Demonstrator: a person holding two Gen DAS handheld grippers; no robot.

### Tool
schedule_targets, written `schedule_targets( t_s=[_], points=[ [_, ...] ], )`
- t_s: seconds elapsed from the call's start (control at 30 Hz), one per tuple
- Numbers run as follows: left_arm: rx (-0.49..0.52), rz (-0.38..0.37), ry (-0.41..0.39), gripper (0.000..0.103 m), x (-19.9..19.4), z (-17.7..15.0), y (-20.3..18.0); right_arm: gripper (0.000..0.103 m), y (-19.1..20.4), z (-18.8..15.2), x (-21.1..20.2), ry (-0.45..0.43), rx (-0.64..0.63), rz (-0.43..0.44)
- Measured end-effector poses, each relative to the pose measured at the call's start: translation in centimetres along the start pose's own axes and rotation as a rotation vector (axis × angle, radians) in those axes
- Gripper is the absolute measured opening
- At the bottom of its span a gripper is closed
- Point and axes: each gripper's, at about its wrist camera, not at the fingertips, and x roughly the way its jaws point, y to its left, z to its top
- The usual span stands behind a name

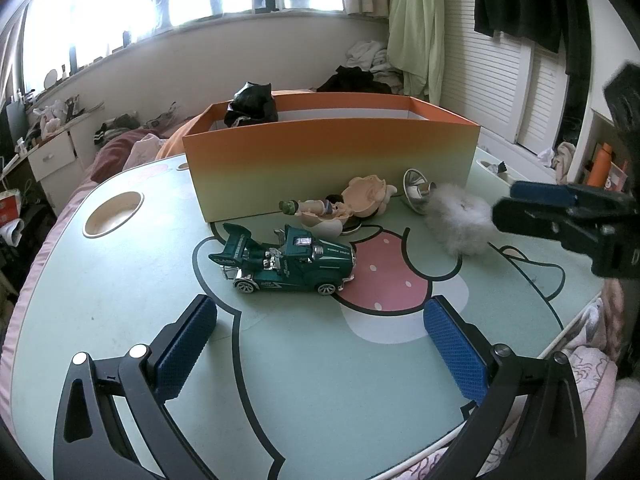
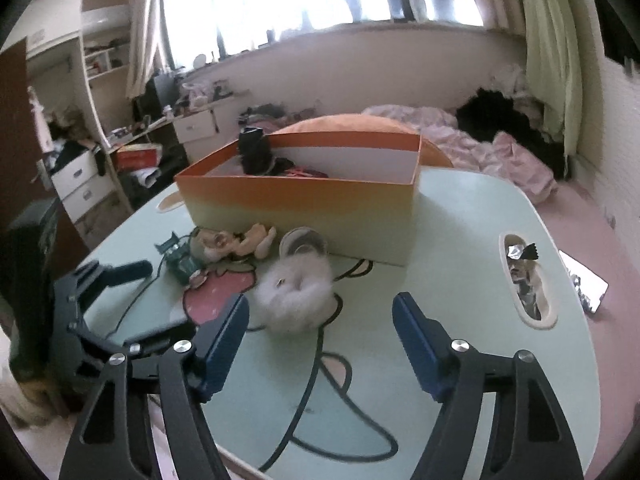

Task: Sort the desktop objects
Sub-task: 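Grasp the white fluffy pompom with the right gripper, then grasp green toy car with left gripper while right gripper carries the pompom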

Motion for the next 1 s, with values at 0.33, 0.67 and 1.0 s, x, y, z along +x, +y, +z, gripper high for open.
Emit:
schedule_targets(
  t_s=[0.33,0.67,1.0],
  points=[
    [0.002,0.000,-0.003,0.103,0.0,0.0,0.0,0.053,2.9,1.4,5.2,0.161,-0.085,-0.078],
    [0.021,-0.047,-0.032,0.103,-1.1,0.1,0.1,0.036,0.8,-1.1,2.0,-0.007,-0.022,0.035],
    [-0.055,-0.101,-0.030,0.080,-2.5,2.1,3.9,0.036,0.7,-3.1,0.7,-0.068,-0.017,0.054]
  ],
)
